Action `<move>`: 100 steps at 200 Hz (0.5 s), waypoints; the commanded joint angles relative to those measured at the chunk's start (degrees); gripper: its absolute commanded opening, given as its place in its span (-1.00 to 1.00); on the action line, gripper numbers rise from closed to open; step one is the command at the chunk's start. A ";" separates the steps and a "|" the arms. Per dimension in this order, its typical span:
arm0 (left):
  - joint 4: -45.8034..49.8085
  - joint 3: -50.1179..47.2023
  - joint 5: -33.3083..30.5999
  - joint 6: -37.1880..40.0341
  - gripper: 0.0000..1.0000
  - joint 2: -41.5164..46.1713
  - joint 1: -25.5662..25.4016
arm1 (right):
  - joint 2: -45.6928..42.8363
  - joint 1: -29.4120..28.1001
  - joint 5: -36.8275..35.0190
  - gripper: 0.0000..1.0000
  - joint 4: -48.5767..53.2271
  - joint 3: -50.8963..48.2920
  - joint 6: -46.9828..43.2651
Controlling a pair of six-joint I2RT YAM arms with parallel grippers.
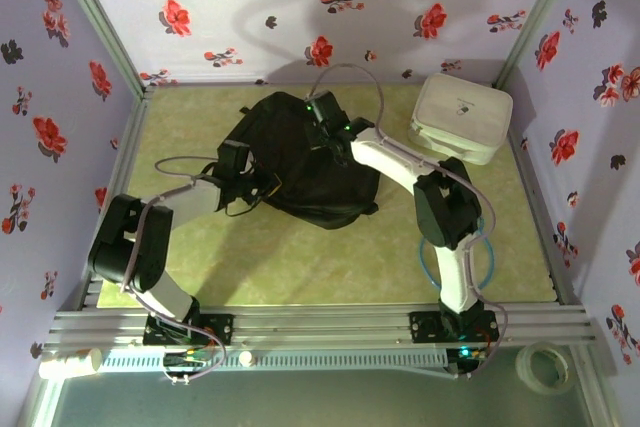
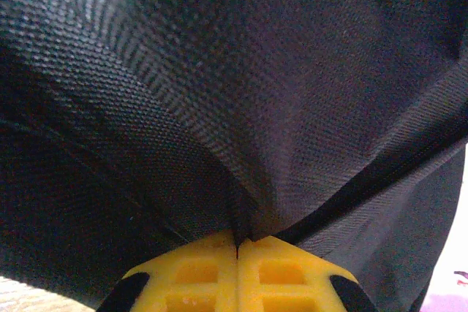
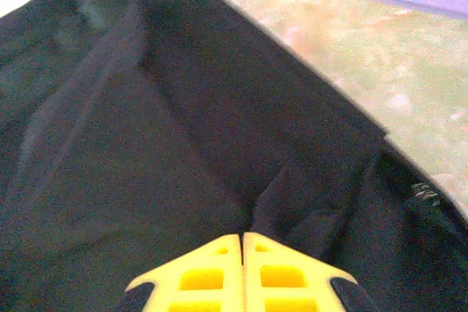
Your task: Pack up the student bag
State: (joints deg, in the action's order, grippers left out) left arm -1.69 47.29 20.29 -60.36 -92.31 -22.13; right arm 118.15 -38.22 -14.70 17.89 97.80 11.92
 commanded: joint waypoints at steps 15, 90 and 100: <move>4.53 -0.09 -2.64 2.20 -1.00 -1.29 -0.01 | 8.12 3.27 -12.67 -1.00 4.59 11.49 4.00; 8.59 12.30 -2.54 8.36 -1.00 -8.84 0.96 | 10.56 4.83 -13.36 -1.00 10.31 16.43 8.31; 10.44 15.86 -2.79 9.76 -1.00 -10.98 1.17 | 9.71 5.53 -13.26 -1.00 10.50 15.29 9.43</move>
State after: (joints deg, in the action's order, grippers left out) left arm 3.79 55.68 19.53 -55.59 -98.67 -21.93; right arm 131.15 -35.29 -23.57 26.57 114.06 17.72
